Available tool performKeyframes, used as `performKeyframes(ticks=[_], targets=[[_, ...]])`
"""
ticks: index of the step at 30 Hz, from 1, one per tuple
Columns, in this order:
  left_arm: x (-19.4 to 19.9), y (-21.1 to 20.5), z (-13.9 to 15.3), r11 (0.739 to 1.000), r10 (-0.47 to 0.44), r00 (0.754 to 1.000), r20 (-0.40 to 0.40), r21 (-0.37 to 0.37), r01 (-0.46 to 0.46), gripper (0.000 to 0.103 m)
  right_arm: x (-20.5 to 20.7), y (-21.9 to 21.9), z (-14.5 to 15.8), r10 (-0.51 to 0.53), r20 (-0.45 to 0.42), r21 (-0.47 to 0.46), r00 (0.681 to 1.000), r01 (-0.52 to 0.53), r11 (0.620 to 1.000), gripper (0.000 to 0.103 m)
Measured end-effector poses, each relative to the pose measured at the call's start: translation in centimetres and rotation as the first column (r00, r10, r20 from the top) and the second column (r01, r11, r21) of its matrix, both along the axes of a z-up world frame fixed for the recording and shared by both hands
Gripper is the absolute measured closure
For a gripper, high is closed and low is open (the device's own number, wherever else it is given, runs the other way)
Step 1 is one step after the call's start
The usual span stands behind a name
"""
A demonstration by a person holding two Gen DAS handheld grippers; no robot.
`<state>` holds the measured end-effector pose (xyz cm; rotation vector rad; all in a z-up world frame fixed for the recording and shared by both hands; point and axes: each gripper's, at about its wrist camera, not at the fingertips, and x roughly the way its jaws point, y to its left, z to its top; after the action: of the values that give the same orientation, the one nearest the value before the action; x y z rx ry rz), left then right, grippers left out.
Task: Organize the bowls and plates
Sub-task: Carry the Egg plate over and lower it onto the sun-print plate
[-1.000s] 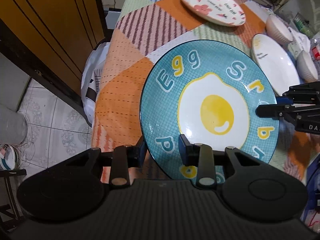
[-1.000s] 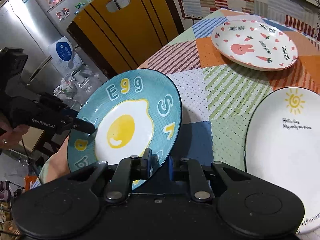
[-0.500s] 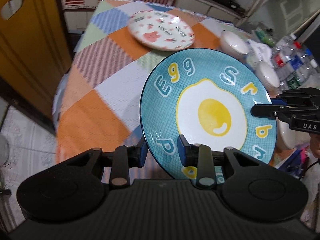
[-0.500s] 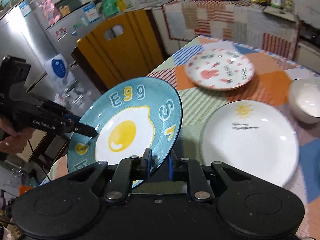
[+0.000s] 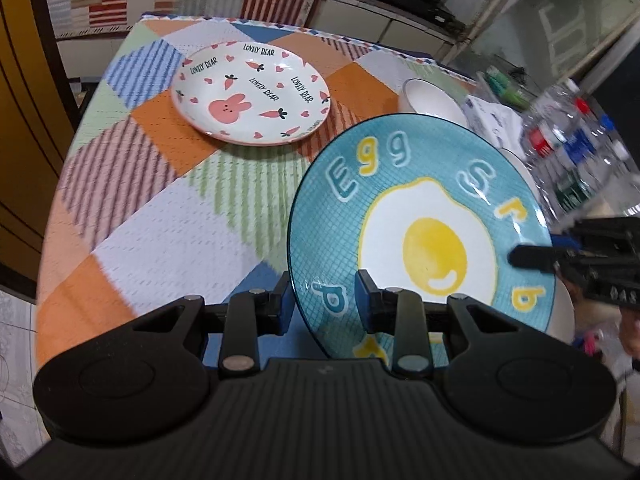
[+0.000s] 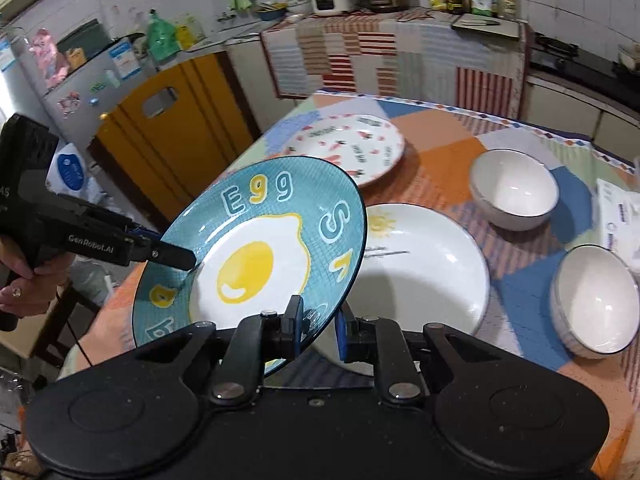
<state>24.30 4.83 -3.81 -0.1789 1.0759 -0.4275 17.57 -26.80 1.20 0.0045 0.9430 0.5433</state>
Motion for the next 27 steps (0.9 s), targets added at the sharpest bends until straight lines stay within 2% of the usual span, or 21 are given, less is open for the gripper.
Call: performKeyframes(ticks=[5,12,22,27], targets=[[2.5,-3.0,-2.4,1.0,-0.011,0.999,-0.037,0.022,0.012,0.073,2.3,-1.7,-2.1,-0.048,-0.017,-0.027,0.999,0.047,0.999,0.082],[4.0,-4.6,-4.6,1.0,0.001,0.996,-0.085,0.019,0.001,0.073,4.7,-3.5,-5.0,-0.096,-0.069,-0.049,0.993,0.093,0.994,0.081],[4.8,-4.6,-5.3,0.999,0.02,0.993,-0.113,0.049,-0.014,0.074,5.5,-4.0,-7.3,-0.148,-0.129,-0.005,0.98,0.149,0.989,0.08],[5.2,-5.7,-5.6,0.999,-0.007,0.992,-0.122,0.046,0.013,0.073,5.1,-4.3,-8.3,-0.212,-0.163,-0.019,0.963,0.212,0.977,0.078]])
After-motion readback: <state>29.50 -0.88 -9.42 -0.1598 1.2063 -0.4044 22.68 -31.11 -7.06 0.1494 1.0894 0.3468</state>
